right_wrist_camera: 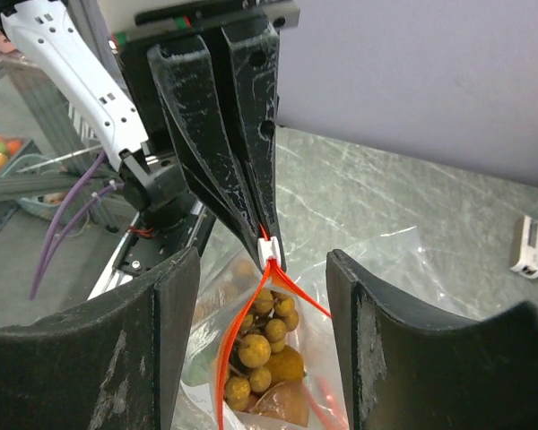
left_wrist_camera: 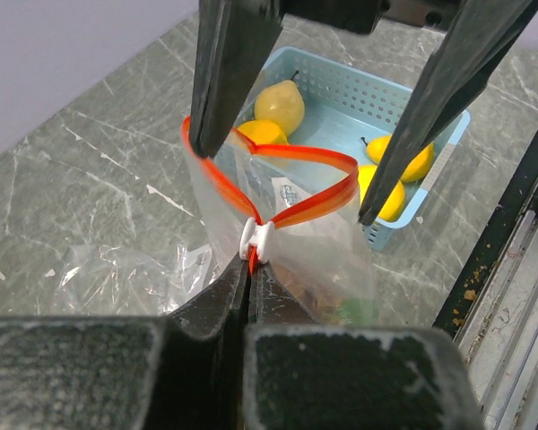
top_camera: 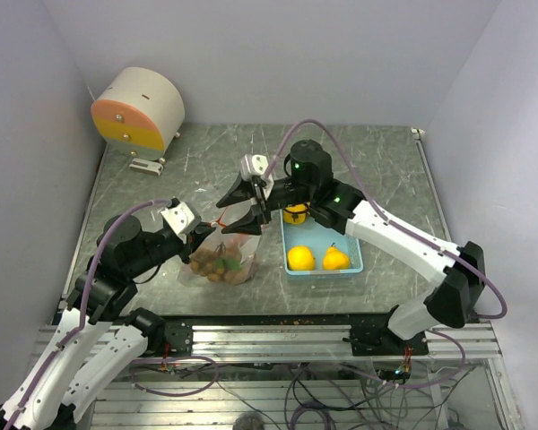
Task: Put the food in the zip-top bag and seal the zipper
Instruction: Zip the zipper food storage bag at the center of the board.
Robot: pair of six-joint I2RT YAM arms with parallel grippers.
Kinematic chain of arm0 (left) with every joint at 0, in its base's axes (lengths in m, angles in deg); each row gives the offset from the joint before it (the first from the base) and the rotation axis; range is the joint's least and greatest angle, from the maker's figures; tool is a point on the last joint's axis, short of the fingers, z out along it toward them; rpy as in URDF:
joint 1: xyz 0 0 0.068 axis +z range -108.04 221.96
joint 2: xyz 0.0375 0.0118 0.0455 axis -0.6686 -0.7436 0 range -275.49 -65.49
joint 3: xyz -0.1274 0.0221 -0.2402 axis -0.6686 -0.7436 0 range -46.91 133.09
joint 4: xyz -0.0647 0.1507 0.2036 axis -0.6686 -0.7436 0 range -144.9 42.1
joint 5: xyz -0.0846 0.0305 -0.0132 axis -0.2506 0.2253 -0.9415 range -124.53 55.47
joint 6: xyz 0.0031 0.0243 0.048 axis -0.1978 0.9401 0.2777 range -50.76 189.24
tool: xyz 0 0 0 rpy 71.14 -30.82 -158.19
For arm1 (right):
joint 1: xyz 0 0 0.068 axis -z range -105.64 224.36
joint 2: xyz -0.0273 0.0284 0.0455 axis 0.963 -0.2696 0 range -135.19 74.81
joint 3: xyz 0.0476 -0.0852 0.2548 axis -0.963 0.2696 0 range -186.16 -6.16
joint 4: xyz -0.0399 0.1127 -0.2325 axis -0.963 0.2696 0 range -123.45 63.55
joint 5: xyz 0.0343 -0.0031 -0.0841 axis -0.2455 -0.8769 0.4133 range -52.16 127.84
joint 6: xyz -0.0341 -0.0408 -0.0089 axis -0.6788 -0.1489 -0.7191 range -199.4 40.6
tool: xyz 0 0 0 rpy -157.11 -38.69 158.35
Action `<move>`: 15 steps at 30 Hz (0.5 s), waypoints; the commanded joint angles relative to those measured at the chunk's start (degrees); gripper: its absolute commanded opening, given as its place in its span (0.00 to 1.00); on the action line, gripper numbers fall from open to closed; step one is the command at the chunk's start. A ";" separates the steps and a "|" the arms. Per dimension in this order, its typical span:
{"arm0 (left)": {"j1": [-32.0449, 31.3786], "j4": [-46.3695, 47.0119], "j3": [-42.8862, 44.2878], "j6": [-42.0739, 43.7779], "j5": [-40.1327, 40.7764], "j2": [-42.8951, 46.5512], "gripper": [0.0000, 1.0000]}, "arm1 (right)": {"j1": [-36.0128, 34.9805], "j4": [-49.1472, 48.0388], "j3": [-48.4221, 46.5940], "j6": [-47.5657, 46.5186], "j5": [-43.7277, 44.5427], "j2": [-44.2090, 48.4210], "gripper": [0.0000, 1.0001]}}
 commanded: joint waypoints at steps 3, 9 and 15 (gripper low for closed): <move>-0.27 1.69 0.90 -0.34 -1.44 0.09 0.07 | -0.73 -1.22 -2.22 0.66 -2.82 -2.14 0.58; -0.27 1.62 0.70 -0.44 -1.18 0.38 0.07 | -1.06 -1.63 -3.47 1.52 -3.73 -4.24 0.52; -0.27 1.51 0.78 -0.53 -1.30 0.71 0.07 | -1.26 -0.47 -4.90 1.25 -3.41 -6.10 0.45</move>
